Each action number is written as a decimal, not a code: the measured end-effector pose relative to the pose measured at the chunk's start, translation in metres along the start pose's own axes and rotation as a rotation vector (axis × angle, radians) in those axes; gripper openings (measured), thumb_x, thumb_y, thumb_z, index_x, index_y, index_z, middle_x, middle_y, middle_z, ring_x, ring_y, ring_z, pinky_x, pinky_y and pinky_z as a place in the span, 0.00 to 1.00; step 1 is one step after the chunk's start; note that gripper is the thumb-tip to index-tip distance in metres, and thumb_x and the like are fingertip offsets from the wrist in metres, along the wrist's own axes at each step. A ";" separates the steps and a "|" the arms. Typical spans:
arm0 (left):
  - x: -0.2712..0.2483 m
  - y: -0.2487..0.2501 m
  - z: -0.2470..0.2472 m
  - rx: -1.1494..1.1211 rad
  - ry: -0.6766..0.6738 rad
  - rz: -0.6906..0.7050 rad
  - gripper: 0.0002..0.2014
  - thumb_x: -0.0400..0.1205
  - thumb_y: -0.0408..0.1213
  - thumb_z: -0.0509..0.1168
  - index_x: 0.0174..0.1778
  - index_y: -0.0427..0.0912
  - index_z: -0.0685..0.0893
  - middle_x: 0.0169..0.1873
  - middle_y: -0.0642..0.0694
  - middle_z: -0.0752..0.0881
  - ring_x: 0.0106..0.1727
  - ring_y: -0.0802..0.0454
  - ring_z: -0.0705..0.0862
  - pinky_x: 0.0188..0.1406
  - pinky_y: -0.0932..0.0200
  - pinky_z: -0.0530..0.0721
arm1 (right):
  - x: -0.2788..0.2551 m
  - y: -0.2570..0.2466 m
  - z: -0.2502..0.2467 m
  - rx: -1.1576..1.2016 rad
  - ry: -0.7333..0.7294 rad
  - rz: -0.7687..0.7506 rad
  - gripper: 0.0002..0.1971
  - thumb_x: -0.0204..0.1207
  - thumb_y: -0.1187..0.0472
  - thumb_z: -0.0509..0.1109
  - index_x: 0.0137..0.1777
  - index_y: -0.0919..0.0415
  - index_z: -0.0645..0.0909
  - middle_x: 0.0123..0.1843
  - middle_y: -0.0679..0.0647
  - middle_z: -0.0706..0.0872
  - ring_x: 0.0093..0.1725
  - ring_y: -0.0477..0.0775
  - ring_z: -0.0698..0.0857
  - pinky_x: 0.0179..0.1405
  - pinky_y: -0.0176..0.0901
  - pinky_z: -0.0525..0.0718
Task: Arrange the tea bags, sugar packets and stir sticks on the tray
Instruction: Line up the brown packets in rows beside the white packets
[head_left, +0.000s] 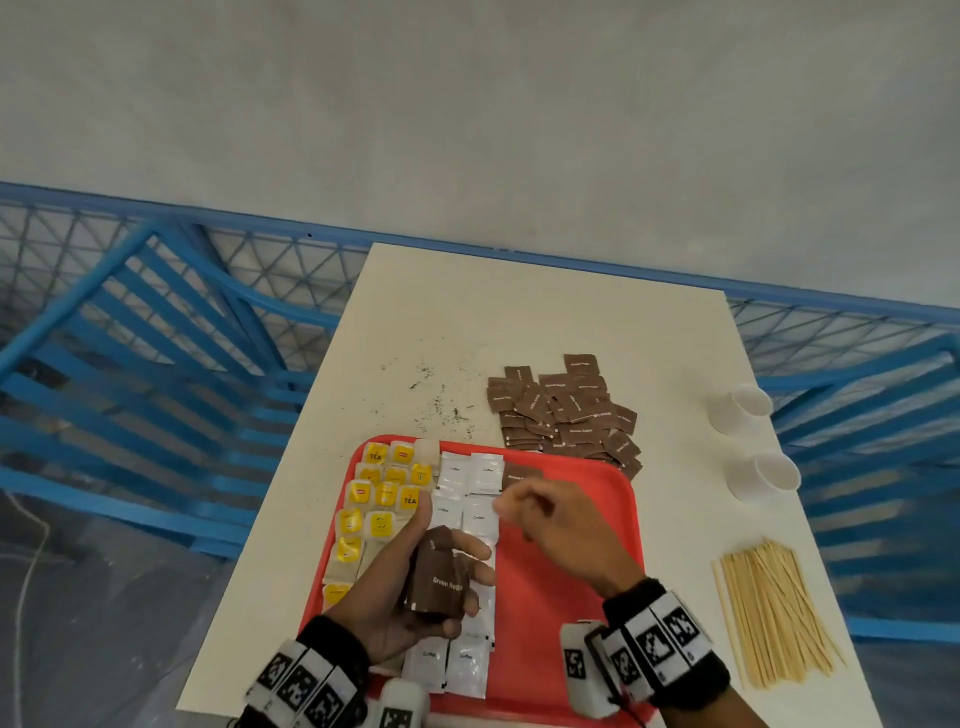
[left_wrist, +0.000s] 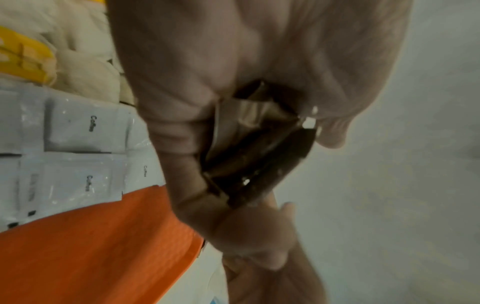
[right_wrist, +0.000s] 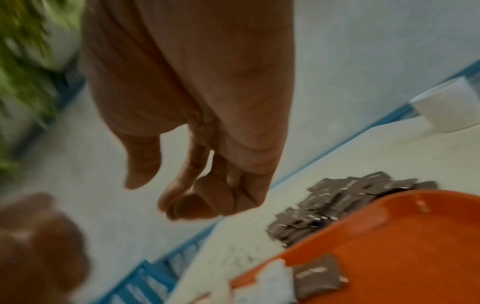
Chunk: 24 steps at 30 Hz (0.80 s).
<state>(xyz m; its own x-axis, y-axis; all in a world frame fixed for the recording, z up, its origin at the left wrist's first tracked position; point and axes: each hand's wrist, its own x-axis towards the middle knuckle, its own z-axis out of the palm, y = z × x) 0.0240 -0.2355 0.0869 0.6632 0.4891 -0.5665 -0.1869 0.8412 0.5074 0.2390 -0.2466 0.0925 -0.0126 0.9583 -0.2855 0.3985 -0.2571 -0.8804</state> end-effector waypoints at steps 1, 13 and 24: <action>0.001 -0.002 0.002 0.021 -0.024 -0.019 0.38 0.78 0.69 0.59 0.54 0.32 0.85 0.47 0.30 0.86 0.32 0.41 0.84 0.21 0.59 0.78 | -0.009 -0.015 0.002 -0.008 -0.088 -0.024 0.08 0.79 0.52 0.74 0.49 0.56 0.89 0.40 0.40 0.90 0.38 0.34 0.84 0.40 0.30 0.80; 0.002 -0.011 0.018 0.351 -0.152 -0.109 0.21 0.74 0.39 0.79 0.56 0.29 0.85 0.45 0.30 0.87 0.29 0.44 0.83 0.21 0.60 0.79 | -0.040 -0.012 -0.009 0.368 0.093 0.050 0.04 0.76 0.62 0.77 0.42 0.61 0.87 0.30 0.46 0.86 0.30 0.42 0.79 0.30 0.31 0.75; 0.002 0.004 0.036 0.771 0.129 0.392 0.13 0.83 0.41 0.71 0.36 0.39 0.83 0.28 0.37 0.87 0.26 0.51 0.79 0.24 0.58 0.76 | -0.063 -0.024 0.005 0.576 0.119 0.086 0.08 0.74 0.65 0.78 0.51 0.68 0.87 0.38 0.55 0.91 0.31 0.43 0.86 0.30 0.28 0.79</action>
<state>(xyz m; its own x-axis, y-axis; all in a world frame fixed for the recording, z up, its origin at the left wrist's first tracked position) 0.0500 -0.2394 0.1113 0.5583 0.7716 -0.3048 0.1893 0.2393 0.9523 0.2257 -0.3011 0.1293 0.1134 0.9298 -0.3501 -0.1690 -0.3292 -0.9290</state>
